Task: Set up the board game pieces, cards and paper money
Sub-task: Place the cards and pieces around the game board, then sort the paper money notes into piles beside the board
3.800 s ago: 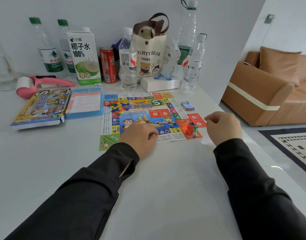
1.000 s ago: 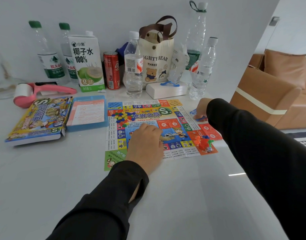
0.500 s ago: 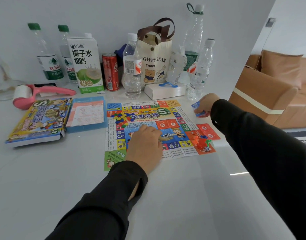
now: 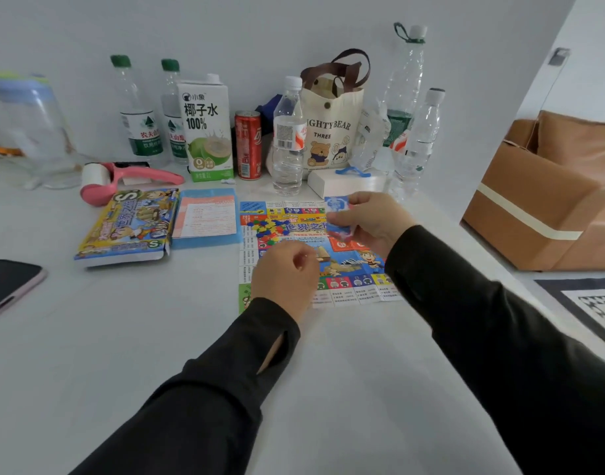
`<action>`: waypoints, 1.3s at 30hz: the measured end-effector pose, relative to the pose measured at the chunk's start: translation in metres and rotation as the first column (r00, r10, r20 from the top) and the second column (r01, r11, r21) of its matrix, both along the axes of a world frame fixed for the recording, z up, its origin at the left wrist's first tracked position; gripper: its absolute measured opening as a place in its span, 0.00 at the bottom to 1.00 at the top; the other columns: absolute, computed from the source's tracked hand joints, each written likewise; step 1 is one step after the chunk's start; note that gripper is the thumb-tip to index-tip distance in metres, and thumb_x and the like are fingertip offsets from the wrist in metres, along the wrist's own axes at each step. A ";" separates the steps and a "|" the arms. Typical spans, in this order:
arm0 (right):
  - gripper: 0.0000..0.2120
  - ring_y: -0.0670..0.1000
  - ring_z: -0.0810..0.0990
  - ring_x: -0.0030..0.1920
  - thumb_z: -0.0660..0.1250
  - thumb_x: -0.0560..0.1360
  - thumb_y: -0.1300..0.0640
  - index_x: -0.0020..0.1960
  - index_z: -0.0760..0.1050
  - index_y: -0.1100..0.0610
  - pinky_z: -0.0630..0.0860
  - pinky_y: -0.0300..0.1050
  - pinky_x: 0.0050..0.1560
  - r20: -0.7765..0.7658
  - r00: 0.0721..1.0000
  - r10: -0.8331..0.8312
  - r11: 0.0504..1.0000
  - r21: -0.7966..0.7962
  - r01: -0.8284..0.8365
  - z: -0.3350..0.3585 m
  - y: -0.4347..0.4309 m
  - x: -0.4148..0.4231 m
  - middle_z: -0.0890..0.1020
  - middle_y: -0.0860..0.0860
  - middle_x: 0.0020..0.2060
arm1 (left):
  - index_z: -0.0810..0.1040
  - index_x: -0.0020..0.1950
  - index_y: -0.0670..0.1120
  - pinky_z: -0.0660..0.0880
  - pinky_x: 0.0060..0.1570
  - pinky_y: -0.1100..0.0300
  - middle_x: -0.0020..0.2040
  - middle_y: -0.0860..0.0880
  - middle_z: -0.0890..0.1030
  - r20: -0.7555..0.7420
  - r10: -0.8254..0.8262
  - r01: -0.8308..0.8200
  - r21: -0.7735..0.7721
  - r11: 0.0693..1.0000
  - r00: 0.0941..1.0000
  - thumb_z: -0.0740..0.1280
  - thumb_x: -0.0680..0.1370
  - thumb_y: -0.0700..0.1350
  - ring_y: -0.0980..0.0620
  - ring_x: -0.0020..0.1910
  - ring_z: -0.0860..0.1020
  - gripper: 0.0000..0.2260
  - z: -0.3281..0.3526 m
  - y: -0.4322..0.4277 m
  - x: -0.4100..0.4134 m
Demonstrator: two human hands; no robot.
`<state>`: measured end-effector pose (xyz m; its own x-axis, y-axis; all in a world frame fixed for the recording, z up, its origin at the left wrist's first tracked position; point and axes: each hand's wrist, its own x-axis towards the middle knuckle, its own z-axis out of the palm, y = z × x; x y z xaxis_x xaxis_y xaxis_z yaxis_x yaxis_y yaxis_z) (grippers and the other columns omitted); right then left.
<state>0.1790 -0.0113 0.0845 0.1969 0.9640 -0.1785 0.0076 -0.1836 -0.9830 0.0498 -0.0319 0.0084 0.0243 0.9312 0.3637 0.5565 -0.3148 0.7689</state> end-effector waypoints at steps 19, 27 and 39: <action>0.23 0.62 0.79 0.56 0.66 0.71 0.70 0.65 0.67 0.68 0.73 0.55 0.62 -0.540 0.841 0.009 0.999 -0.032 -0.031 -0.066 -0.022 -0.011 0.79 0.64 0.56 | 0.83 0.50 0.48 0.69 0.38 0.73 0.38 0.60 0.76 0.068 -0.157 0.164 -0.130 0.978 0.985 0.71 0.72 0.49 0.64 0.38 0.75 0.09 0.000 -0.002 -0.021; 0.09 0.57 0.81 0.44 0.66 0.72 0.67 0.52 0.74 0.66 0.78 0.47 0.45 -0.354 0.930 0.097 0.995 0.029 -0.093 -0.063 -0.025 -0.010 0.81 0.61 0.48 | 0.83 0.44 0.44 0.69 0.34 0.75 0.36 0.57 0.77 0.042 -0.127 0.131 -0.082 0.988 0.991 0.71 0.73 0.46 0.62 0.35 0.75 0.05 -0.002 0.001 -0.022; 0.18 0.52 0.75 0.57 0.59 0.79 0.59 0.68 0.69 0.51 0.69 0.38 0.52 0.930 0.351 -0.107 0.902 0.239 -0.359 -0.060 -0.046 -0.006 0.76 0.51 0.59 | 0.81 0.54 0.48 0.68 0.43 0.67 0.50 0.51 0.82 -0.276 -0.102 0.089 -0.060 0.994 0.956 0.67 0.75 0.50 0.58 0.41 0.72 0.11 -0.009 -0.001 -0.021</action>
